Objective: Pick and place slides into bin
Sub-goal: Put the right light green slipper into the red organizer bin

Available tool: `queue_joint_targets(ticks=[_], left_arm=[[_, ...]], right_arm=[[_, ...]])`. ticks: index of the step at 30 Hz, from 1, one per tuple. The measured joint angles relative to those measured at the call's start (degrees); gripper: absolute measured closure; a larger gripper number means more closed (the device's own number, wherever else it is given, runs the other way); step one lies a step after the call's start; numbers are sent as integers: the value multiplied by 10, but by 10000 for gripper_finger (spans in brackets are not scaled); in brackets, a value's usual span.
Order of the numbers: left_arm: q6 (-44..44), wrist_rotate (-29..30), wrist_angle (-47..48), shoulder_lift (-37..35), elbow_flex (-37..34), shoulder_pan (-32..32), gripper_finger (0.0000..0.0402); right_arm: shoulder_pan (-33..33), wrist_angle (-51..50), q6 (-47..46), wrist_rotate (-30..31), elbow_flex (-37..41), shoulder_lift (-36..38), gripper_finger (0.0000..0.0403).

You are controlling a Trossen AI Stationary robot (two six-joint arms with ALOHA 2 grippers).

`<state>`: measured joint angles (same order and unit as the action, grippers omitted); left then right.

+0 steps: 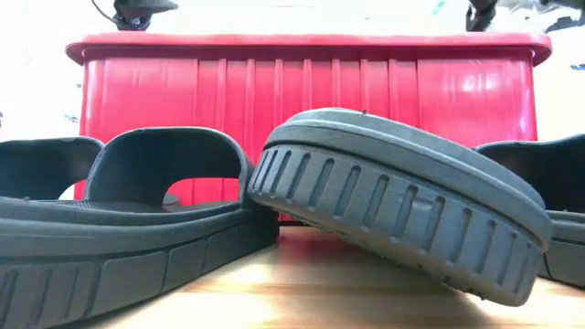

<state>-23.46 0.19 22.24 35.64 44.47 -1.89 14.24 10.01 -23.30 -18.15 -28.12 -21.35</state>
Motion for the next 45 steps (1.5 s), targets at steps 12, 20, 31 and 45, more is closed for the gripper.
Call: queue_joint_targets(ticks=[12, 20, 31, 45], left_arm=[[-29, -5, 4, -9, 0, 0, 219], [-43, -5, 3, -20, 0, 0, 219], [-42, -14, 15, -24, 0, 0, 219], [-28, -15, 25, -24, 0, 0, 219]], right_arm=[[0, -309, 189, 20, -216, -111, 234], [-6, -503, 189, 50, -306, -157, 244], [-128, -565, 94, 95, -342, -161, 291], [-383, -582, -82, 266, -342, -225, 304]])
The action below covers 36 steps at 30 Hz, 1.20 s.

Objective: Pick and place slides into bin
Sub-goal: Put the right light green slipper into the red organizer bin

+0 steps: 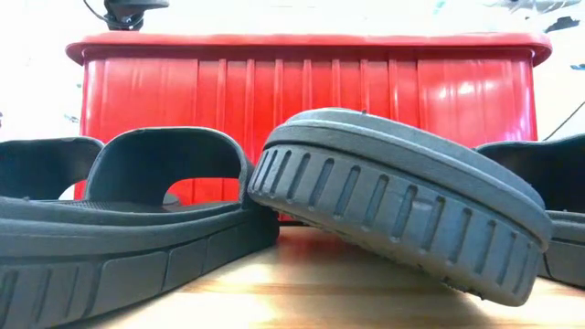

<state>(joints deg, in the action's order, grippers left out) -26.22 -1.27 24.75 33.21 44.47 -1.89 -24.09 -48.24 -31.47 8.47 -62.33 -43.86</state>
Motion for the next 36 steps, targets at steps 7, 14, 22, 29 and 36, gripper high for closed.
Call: queue_joint_targets(ticks=[7, 14, 22, 29, 36], left_arm=[[1, 0, 0, 0, 0, 0, 219], [-6, 0, -1, 0, 0, 0, 219], [-18, -12, -1, 6, 0, 0, 219], [13, -21, -2, 9, 0, 0, 219], [30, -22, -2, 9, 0, 0, 219]], right_arm=[[-100, -6, -99, 42, 0, -61, 304], [-182, -44, -185, 95, -52, -150, 304], [-254, -144, -262, 173, -184, -268, 304], [-297, -276, -373, 168, -285, -387, 304], [-328, -374, -466, 139, -363, -495, 304]])
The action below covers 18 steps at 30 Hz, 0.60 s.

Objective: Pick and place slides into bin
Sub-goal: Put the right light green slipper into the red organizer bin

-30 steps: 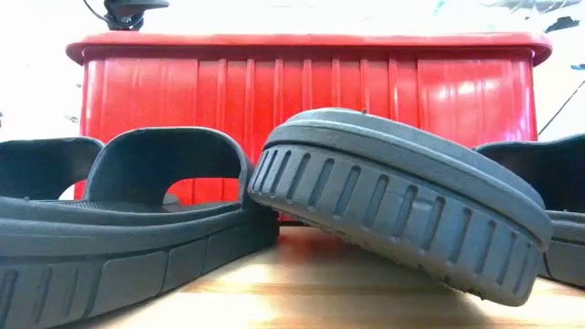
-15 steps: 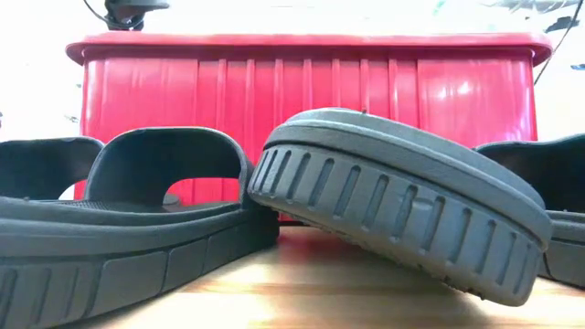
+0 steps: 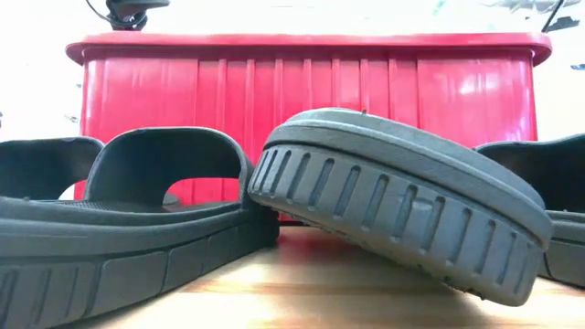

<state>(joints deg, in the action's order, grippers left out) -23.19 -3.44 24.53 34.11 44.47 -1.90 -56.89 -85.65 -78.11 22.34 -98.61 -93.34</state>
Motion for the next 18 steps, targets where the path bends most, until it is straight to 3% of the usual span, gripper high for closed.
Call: queue_joint_targets(ticks=[4, 13, 18], left_arm=[[10, 0, 0, 0, 0, 0, 219], [30, -2, 5, 0, 0, 0, 219], [41, 4, 5, 0, 0, 0, 219]], right_arm=[[-26, -46, -67, -35, -23, -50, 304], [-91, -44, -228, -95, -26, -114, 304], [-99, -44, -249, -104, -26, -132, 304]])
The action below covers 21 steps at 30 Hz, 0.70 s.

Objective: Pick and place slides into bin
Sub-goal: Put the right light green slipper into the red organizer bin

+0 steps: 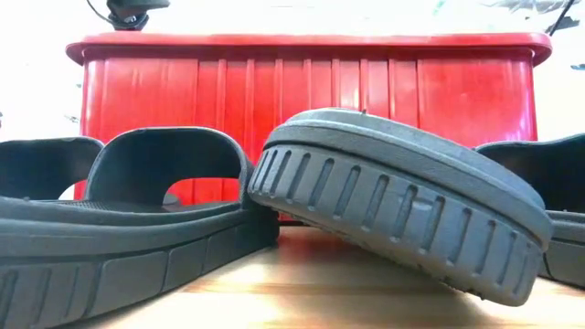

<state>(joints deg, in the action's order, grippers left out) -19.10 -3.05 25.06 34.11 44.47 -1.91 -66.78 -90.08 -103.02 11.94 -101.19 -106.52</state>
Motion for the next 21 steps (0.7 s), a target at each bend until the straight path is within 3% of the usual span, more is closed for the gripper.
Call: queue_joint_targets(ticks=[9, 16, 21], left_arm=[[7, 19, 0, 0, 0, 0, 219], [3, 26, -1, 0, 0, 0, 219], [0, 36, -1, 0, 0, 0, 219]], right_arm=[[9, 2, 126, 0, 18, -36, 304], [22, 0, 103, -1, 21, -46, 304], [24, 1, 134, 2, 23, -45, 299]])
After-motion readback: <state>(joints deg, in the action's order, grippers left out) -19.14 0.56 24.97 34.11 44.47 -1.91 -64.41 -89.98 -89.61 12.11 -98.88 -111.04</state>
